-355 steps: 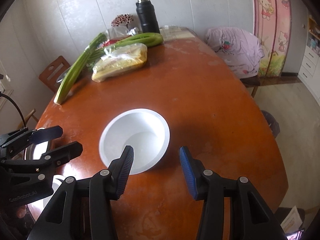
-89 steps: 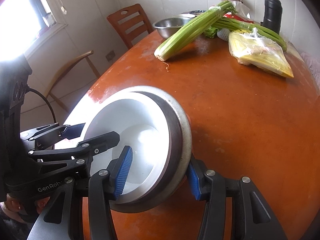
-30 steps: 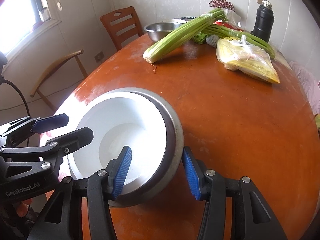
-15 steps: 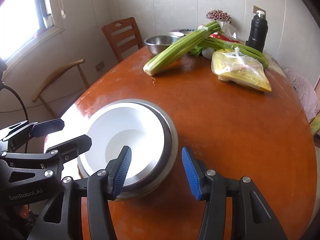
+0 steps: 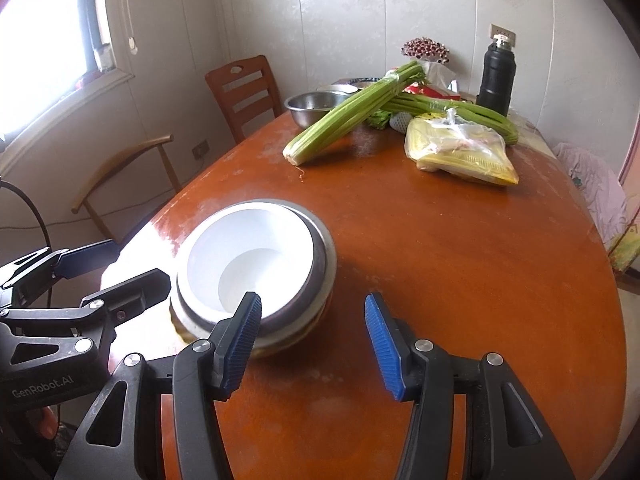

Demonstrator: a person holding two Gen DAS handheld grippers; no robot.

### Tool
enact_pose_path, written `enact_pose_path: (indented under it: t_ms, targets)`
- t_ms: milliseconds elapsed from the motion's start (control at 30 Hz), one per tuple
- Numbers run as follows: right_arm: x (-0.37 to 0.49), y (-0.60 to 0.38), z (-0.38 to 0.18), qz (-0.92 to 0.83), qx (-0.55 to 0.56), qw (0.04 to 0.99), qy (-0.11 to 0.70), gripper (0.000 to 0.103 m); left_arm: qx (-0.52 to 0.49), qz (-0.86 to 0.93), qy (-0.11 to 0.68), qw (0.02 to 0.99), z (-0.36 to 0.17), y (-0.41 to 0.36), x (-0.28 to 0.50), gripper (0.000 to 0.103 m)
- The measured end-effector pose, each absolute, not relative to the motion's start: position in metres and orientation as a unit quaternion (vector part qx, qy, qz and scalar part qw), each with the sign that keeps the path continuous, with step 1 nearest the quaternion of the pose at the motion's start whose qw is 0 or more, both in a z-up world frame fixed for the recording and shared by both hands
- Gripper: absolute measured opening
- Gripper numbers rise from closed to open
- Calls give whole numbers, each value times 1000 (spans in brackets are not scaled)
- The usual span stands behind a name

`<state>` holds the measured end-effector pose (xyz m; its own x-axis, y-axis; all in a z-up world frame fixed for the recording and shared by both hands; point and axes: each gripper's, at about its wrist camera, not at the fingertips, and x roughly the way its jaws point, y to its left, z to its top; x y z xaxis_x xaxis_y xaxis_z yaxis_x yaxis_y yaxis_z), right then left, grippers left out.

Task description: Organize plates and bowls

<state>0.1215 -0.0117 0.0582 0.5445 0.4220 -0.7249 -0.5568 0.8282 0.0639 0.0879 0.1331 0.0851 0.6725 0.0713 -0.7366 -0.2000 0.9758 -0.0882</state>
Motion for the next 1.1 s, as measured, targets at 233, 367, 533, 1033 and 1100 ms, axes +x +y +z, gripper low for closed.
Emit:
enact_pose_path:
  t_ms: [233,367,533,1033,1100]
  targets:
    - [104,-29,61,285,-84,879,373,62,-73,81,392,913,84,117,75,75]
    - [95,-37,55,283,-86,877,378,65,-69,85,394,912,78,108,66,76]
    - [82,-48,47,283,-87,876,381,67,-72,94,393,912,70,101,53,76]
    - [42,-69,22,278,-84,878,381,67,-75,94,397,910,45,89,21,76]
    - [41,-69,19,278,-84,878,381,67,-76,95,397,910,41,88,18,76]
